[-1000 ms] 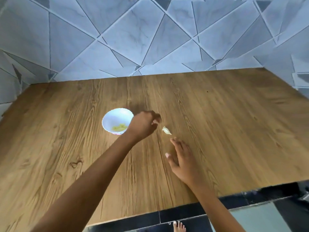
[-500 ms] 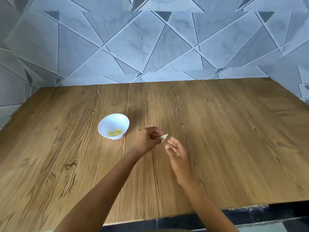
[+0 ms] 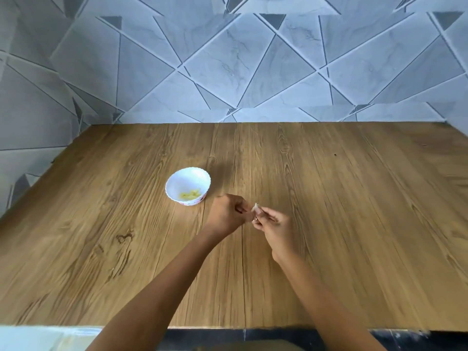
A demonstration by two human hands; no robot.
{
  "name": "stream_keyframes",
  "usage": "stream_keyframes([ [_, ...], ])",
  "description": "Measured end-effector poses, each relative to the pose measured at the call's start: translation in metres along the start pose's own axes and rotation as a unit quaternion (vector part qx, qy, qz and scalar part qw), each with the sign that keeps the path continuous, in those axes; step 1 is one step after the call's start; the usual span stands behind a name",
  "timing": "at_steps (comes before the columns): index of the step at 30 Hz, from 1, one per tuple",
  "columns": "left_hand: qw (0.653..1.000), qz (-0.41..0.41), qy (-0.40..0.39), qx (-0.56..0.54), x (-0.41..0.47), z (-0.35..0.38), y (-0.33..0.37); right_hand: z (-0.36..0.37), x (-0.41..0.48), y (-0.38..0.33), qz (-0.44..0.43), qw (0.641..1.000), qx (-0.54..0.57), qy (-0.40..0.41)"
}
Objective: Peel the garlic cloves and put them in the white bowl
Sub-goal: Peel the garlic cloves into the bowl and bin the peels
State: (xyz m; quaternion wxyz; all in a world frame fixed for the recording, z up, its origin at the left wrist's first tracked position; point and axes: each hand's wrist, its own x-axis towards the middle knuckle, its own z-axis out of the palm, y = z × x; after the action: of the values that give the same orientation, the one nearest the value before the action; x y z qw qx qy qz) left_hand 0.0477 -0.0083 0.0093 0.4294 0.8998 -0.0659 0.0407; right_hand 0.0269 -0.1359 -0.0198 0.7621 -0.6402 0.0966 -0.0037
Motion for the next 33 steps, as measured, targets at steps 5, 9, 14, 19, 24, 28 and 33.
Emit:
stream_keyframes([
  [5,0.998,-0.043,0.028,-0.029,-0.007,0.007,-0.007,0.003,0.002,0.004,-0.001,0.999,-0.034,-0.021],
  [9,0.994,-0.081,0.032,-0.06,-0.009,0.008,-0.012,0.006,0.002,0.004,-0.01,0.998,-0.05,-0.024],
  [14,0.969,-0.172,0.01,-0.18,-0.008,0.002,-0.014,0.005,0.004,0.001,0.048,0.998,-0.015,-0.024],
  [19,0.988,-0.137,0.02,-0.06,0.007,-0.003,-0.016,-0.001,0.003,-0.006,0.069,0.997,0.032,-0.009],
  [24,0.991,-0.022,-0.006,0.134,0.019,0.002,-0.013,-0.008,0.0,-0.013,0.1,0.994,0.045,0.002],
  [28,0.989,-0.013,-0.023,0.143,0.02,0.0,-0.014,-0.012,-0.003,-0.017,0.122,0.991,0.049,-0.011],
  [33,0.999,-0.022,-0.003,-0.039,-0.013,-0.024,-0.013,-0.012,-0.013,-0.021,0.143,0.986,0.049,-0.071],
])
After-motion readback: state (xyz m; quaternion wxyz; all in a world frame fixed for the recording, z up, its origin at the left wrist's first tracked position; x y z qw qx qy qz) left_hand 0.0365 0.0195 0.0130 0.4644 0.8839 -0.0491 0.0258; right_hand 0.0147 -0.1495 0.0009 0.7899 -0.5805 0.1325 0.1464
